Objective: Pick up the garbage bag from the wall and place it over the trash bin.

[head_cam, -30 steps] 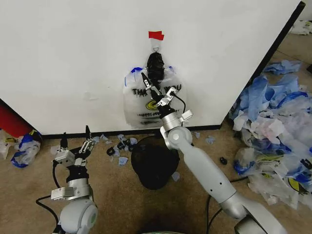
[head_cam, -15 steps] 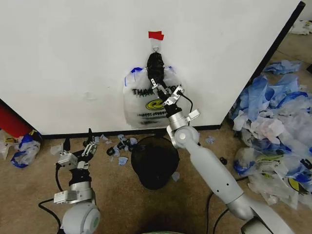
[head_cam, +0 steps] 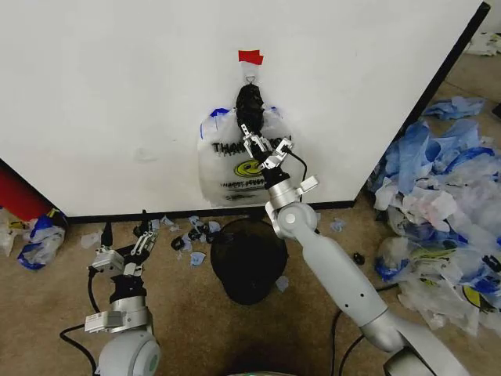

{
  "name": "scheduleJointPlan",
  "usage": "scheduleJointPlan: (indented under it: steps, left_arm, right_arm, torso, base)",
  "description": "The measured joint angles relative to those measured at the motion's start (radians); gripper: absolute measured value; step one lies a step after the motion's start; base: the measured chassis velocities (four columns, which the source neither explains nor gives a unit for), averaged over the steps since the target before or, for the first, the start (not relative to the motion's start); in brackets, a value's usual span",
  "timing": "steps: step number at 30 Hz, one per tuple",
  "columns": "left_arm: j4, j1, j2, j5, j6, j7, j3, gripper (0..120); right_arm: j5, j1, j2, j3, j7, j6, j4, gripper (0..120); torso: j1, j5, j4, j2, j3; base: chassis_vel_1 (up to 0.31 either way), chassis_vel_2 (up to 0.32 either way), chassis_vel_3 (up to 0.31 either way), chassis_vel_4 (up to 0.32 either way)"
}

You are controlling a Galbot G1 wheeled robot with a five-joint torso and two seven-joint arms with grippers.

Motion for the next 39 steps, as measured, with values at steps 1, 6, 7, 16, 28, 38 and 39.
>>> scheduleJointPlan:
  steps: [1,6,7,16,28,38,39]
  left_arm:
    - [0.0,0.0,0.0,0.0,0.0,0.0,0.001,94]
    - [0.001,-0.001,0.0,0.0,0.002,0.0,0.004,94]
    - [0.002,-0.001,0.0,0.0,0.002,0.001,0.005,94]
    - [-0.001,0.005,0.006,0.0,0.003,0.001,0.005,94]
    - [-0.009,0.011,0.015,-0.004,0.002,-0.001,-0.002,94]
    - [-0.009,0.002,0.026,-0.011,0.003,-0.006,-0.003,94]
    - [-0.009,0.001,0.026,-0.011,0.004,-0.006,-0.003,94]
  right_arm:
    - [0.0,-0.002,-0.002,0.001,0.0,0.001,0.001,35]
    - [-0.002,-0.009,-0.01,0.008,0.003,0.001,0.006,19]
    - [-0.002,-0.011,-0.013,0.011,0.005,0.001,0.008,15]
    - [0.0,-0.015,-0.015,0.019,0.018,0.002,0.007,0]
    - [0.002,-0.049,-0.023,0.018,0.021,0.007,0.05,0]
    - [0.018,-0.12,-0.125,0.01,0.017,0.005,0.181,0]
    - [0.02,-0.123,-0.13,0.01,0.017,0.005,0.187,0]
  torso:
    - [0.0,0.0001,0.0,0.0,0.0]
    - [0.0,0.0001,0.0,0.0,0.0]
    - [0.0,0.0,-0.0001,0.0,0.0]
    - [0.0,0.0,0.0,0.0,0.0]
    - [0.0,0.0001,0.0001,0.0,0.0]
    - [0.0,0.0,-0.0003,0.0,0.0]
    - [0.0,0.0002,-0.0002,0.0,0.0]
  base:
    - [0.0,0.0,0.0,0.0]
    - [0.0,0.0,0.0,0.0]
    - [0.0,0.0,0.0,0.0]
    - [0.0,0.0,0.0,0.0]
    - [0.0,0.0,0.0,0.0]
    - [0.0,0.0,0.0,0.0]
    - [0.0,0.0,0.0,0.0]
